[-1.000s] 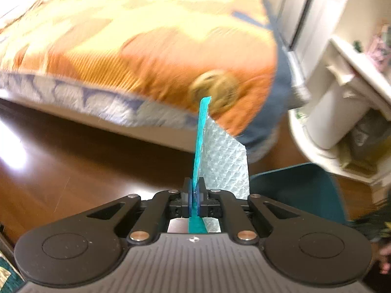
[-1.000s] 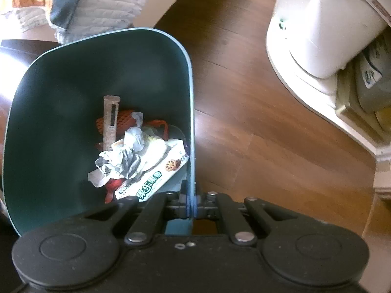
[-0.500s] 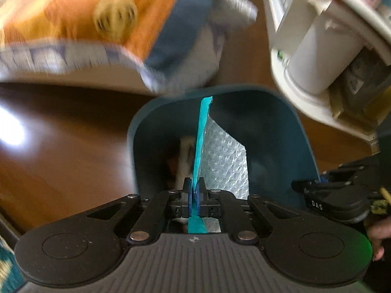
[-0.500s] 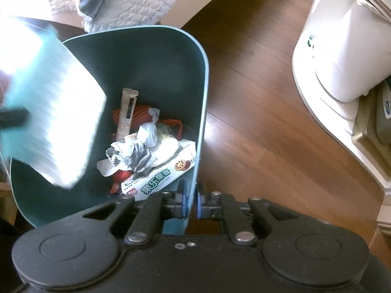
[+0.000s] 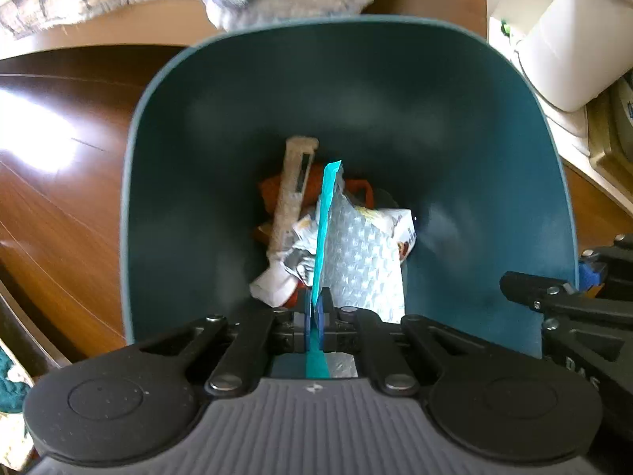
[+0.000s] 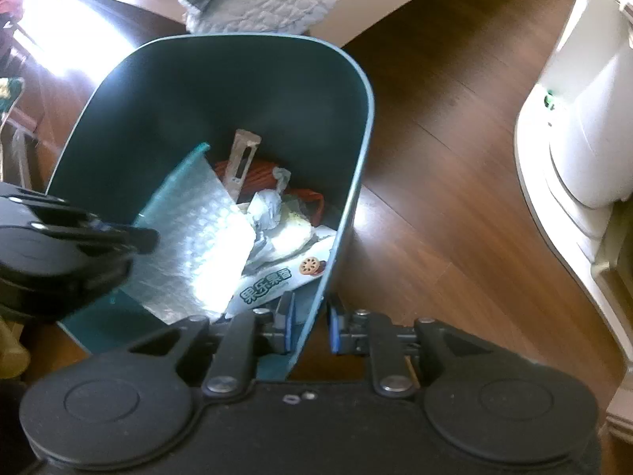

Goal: Collect trash
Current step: 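Carry the bubble-wrap sheet with the left gripper into the teal bin and release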

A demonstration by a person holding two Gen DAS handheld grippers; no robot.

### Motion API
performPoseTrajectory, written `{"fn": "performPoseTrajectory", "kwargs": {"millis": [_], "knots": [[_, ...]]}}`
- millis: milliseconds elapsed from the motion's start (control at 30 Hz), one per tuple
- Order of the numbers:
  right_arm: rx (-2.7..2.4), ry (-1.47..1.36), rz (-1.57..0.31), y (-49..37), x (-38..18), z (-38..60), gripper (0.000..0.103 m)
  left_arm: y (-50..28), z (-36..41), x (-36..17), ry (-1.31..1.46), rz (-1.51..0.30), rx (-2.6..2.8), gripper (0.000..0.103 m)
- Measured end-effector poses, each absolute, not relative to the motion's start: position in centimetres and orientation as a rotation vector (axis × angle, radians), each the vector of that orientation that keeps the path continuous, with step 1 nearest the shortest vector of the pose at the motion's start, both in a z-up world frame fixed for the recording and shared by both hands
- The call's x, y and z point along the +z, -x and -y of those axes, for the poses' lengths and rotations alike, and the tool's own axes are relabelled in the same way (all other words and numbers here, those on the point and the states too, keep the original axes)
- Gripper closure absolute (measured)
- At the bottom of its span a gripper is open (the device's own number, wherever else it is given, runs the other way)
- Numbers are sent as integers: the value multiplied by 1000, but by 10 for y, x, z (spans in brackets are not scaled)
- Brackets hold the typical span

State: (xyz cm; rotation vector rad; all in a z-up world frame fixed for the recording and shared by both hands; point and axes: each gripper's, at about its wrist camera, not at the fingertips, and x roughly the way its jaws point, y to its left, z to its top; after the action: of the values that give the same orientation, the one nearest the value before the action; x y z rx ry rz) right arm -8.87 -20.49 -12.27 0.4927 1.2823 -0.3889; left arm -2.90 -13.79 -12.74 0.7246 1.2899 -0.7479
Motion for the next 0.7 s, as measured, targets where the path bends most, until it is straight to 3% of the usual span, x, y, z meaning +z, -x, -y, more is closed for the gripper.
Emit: {"fn": "performPoseTrajectory", "kwargs": {"millis": [533, 600, 700], "knots": [[-250, -323, -1200, 96, -84, 194, 73, 58, 132, -104, -670, -1214, -708, 98], [-233, -314, -1181, 97, -81, 195, 62, 61, 130, -99, -654, -1209, -703, 97], [-219, -296, -1154, 104, -73, 195, 60, 65, 126, -97, -634, -1215, -704, 94]]}}
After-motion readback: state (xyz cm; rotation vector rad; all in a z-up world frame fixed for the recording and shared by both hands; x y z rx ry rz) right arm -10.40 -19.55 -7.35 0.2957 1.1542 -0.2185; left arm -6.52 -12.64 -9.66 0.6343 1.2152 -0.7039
